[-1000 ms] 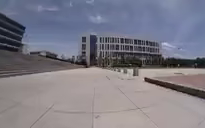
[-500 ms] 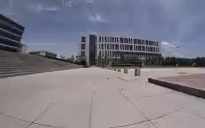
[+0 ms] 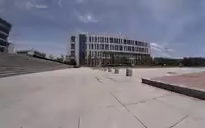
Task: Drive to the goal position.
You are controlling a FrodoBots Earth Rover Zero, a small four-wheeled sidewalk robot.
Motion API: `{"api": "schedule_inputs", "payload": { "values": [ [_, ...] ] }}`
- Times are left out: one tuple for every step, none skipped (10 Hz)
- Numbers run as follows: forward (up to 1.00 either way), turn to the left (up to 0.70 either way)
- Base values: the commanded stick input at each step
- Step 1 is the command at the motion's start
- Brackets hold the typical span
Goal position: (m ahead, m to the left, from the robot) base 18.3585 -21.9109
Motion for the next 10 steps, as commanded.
{"api": "schedule_inputs", "payload": {
  "values": [
    [0.69,0.0],
    [0.69,0.0],
    [0.69,0.0],
    [0.69,0.0],
    [0.69,0.0],
    [0.69,0.0],
    [0.69,0.0],
    [0.69,0.0],
    [0.69,0.0],
    [0.69,-0.04]
  ]
}}
